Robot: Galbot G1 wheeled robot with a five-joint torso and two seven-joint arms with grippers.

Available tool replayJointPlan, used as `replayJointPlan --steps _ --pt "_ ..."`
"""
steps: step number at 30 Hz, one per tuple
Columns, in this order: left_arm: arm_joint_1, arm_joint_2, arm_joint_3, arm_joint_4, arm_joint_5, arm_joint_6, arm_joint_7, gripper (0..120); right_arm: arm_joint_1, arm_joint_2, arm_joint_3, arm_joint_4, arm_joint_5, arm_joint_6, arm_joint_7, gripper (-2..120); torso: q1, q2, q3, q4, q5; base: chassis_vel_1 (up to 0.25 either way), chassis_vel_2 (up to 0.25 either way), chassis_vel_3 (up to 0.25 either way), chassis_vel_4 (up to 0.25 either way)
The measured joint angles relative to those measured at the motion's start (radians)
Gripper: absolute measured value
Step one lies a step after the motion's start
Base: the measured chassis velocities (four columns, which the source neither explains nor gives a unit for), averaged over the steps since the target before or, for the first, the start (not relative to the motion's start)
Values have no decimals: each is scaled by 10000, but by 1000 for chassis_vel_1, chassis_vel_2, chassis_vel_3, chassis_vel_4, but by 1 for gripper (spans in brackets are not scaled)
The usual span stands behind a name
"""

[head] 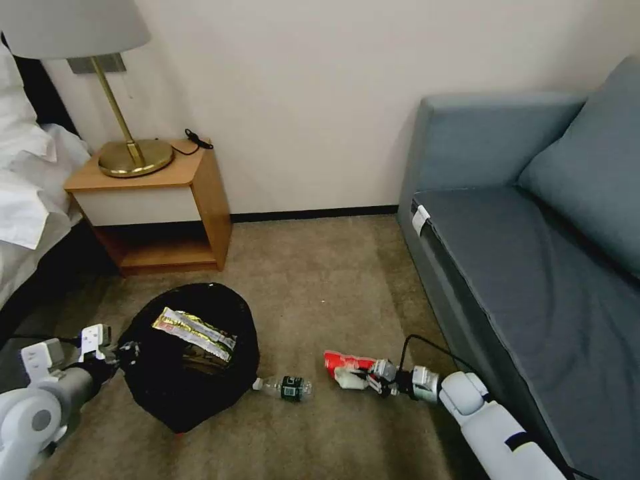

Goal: Pick up the trash bin, then pick up the garbage on the floor and place it into the trash bin.

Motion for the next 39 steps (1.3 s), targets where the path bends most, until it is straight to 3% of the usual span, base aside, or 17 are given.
replayJointPlan --steps 8,14,19,29,39 --pt "52 -103 107 -101 23 0 0 4 -622 -693 -163 3088 1988 -818 1090 0 0 -1 0 0 0 0 0 0 0" --pt "84 -189 149 -214 53 0 0 4 -692 -918 -743 4697 2624 -1270 1874 0 0 0 0 0 0 0 0 0 0" --pt "154 -264 157 -262 96 0 0 4 -167 -1055 -2252 6169 3301 -1826 3197 0 0 0 0 1 -1 0 0 0 0" --pt "249 -399 204 -397 319 0 14 4 1526 -911 -4642 6200 3547 -2313 4349 0 0 0 1 1 -2 0 0 0 0" --pt "270 -530 229 -471 383 0 15 4 2752 56 -6141 5233 3127 -2504 5102 0 0 0 2 1 -1 0 0 0 0"
